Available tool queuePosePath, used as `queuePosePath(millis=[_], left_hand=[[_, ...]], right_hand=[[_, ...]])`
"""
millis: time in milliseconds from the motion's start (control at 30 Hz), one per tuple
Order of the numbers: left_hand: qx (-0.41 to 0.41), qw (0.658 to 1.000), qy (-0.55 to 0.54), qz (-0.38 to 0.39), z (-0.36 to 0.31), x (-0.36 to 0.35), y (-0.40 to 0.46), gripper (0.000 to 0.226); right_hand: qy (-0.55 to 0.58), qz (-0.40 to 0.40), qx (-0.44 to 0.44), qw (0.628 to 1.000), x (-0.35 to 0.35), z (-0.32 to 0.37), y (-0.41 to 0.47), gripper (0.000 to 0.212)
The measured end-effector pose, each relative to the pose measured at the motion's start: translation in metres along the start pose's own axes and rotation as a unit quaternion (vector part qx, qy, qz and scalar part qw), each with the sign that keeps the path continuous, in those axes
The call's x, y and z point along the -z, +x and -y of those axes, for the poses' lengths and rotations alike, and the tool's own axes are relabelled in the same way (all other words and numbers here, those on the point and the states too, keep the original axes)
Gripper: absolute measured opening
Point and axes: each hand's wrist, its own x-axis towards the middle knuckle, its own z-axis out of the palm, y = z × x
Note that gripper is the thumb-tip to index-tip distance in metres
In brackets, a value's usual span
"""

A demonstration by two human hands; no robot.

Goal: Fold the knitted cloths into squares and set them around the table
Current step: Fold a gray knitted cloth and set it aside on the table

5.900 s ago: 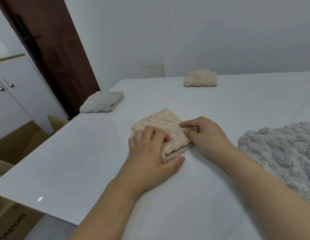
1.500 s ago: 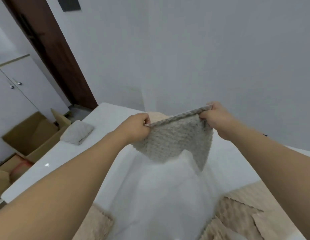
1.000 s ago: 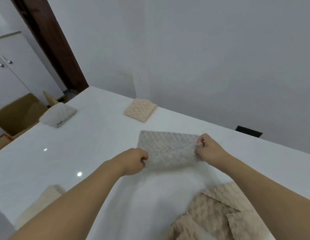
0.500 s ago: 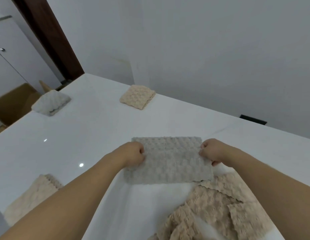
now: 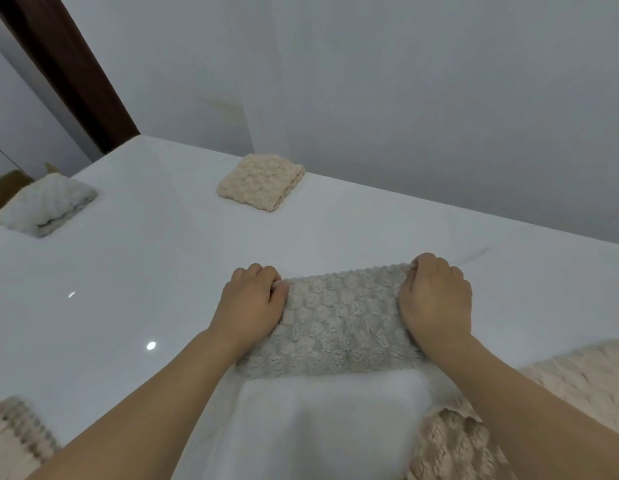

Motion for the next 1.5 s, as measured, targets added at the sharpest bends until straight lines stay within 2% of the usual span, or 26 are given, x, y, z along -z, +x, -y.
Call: queuePosePath(millis=[100, 233, 267, 333, 400, 467, 533, 667, 900, 1200, 1500], left_hand=[[0.008, 0.999, -0.013, -0.039, 0.001, -0.007, 0.007, 0.027], [0.036, 0.999, 0.006, -0.039, -0.004, -0.008, 0.013, 0.023], [0.044, 0.997, 0.028, -0.062, -0.007, -0.009, 0.011, 0.020], [0.018, 0.986, 0.086, -0.141, -0.020, -0.011, 0.003, 0.018], [-0.068, 0.981, 0.073, -0.168, -0.044, -0.015, -0.007, 0.028], [-0.170, 0.977, 0.037, -0.124, -0.071, -0.026, -0.014, 0.034], [-0.203, 0.977, 0.030, -0.058, -0.090, -0.042, -0.019, 0.043], [-0.164, 0.985, 0.057, 0.016, -0.090, -0.060, -0.021, 0.060], [-0.153, 0.979, 0.094, 0.091, -0.060, -0.042, -0.016, 0.063], [-0.109, 0.989, 0.067, 0.069, 0.022, -0.013, -0.025, 0.068], [-0.110, 0.992, 0.043, 0.039, 0.026, -0.013, -0.026, 0.063]], right_hand=[[-0.013, -0.051, 0.020, 0.998, -0.014, -0.006, -0.006, 0.005], [-0.039, -0.081, 0.013, 0.996, -0.018, -0.007, -0.008, 0.008], [-0.049, -0.087, 0.006, 0.995, -0.018, -0.007, -0.007, 0.007], [-0.064, -0.093, -0.004, 0.994, -0.018, -0.005, -0.007, 0.006], [-0.071, -0.091, -0.005, 0.993, -0.018, -0.004, -0.007, 0.008], [-0.077, -0.085, -0.008, 0.993, -0.018, -0.005, -0.006, 0.012], [-0.073, -0.055, -0.019, 0.996, -0.019, -0.004, -0.006, 0.019], [-0.062, 0.023, -0.012, 0.998, -0.018, -0.005, -0.002, 0.032], [-0.069, 0.076, -0.016, 0.995, -0.013, -0.004, -0.001, 0.043], [-0.074, 0.109, -0.024, 0.991, -0.012, -0.003, -0.001, 0.056], [-0.083, 0.106, -0.024, 0.991, -0.013, -0.001, 0.002, 0.055]])
